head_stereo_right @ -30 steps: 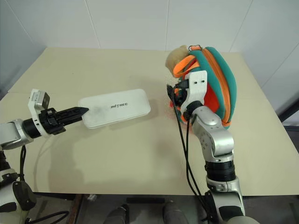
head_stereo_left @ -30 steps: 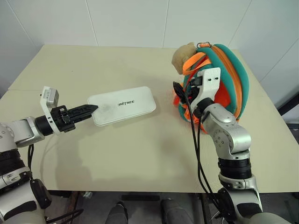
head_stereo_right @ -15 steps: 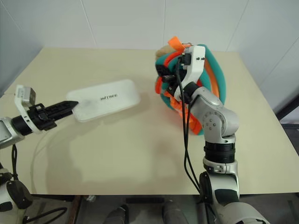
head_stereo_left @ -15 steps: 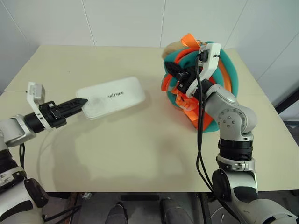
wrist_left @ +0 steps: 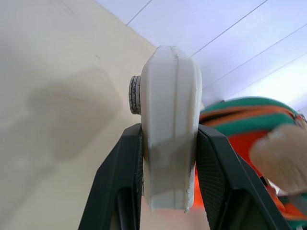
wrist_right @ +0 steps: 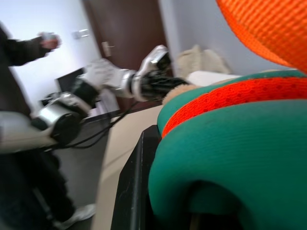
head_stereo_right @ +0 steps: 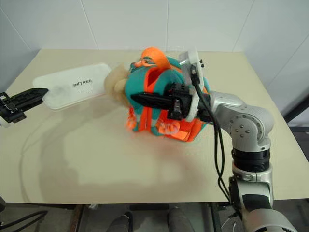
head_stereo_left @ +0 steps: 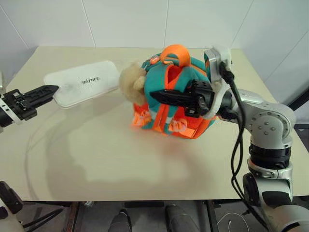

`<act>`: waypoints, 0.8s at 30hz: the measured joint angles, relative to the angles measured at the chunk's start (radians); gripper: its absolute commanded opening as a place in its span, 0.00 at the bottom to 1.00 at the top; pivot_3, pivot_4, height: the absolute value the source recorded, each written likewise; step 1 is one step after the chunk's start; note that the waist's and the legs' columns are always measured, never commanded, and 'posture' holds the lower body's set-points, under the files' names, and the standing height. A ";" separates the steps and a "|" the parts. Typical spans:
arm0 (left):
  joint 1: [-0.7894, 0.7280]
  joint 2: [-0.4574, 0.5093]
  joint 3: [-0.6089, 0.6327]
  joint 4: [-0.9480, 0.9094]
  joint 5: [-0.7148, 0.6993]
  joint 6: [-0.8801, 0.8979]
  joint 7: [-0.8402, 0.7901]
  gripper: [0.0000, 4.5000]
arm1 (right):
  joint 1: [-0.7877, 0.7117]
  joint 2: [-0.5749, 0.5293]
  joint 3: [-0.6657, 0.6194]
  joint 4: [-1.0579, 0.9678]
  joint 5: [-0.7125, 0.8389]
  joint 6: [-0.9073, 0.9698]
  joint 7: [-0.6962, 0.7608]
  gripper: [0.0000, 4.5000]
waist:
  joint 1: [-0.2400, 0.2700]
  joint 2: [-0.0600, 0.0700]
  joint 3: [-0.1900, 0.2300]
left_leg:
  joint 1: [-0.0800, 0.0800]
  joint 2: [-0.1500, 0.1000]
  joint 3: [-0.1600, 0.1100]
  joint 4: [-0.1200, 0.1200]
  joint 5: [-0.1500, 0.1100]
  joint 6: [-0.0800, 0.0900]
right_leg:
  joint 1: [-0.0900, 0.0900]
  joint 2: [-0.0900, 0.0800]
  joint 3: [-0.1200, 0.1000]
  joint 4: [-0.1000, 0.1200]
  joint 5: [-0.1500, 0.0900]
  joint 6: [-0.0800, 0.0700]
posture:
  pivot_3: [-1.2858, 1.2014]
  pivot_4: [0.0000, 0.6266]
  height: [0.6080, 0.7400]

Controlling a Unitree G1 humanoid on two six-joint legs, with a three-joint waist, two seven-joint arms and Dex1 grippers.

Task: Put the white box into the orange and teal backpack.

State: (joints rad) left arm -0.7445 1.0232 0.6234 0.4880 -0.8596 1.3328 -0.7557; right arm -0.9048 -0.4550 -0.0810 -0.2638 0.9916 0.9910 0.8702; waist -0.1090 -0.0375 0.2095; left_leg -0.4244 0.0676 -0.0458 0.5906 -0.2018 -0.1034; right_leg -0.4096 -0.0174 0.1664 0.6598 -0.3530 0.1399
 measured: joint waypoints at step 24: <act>0.180 -0.032 -0.006 -0.137 0.048 -0.510 -0.403 0.27 | 0.160 -0.208 0.148 -0.065 -0.139 -0.148 0.293 0.00 | 0.012 -0.001 0.000 | 0.000 0.001 0.001 0.002 -0.001 0.000 | 0.000 0.000 0.000 0.000 -0.001 -0.001 | 0.52 0.24 1.00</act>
State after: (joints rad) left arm -0.5646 0.9908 0.6177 0.3507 -0.8118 0.8232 -1.1586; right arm -0.7450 -0.6634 0.0667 -0.3283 0.8523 0.8433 1.1633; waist -0.0966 -0.0381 0.2095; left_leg -0.4247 0.0681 -0.0444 0.5924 -0.2023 -0.1030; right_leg -0.4094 -0.0176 0.1663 0.6600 -0.3542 0.1394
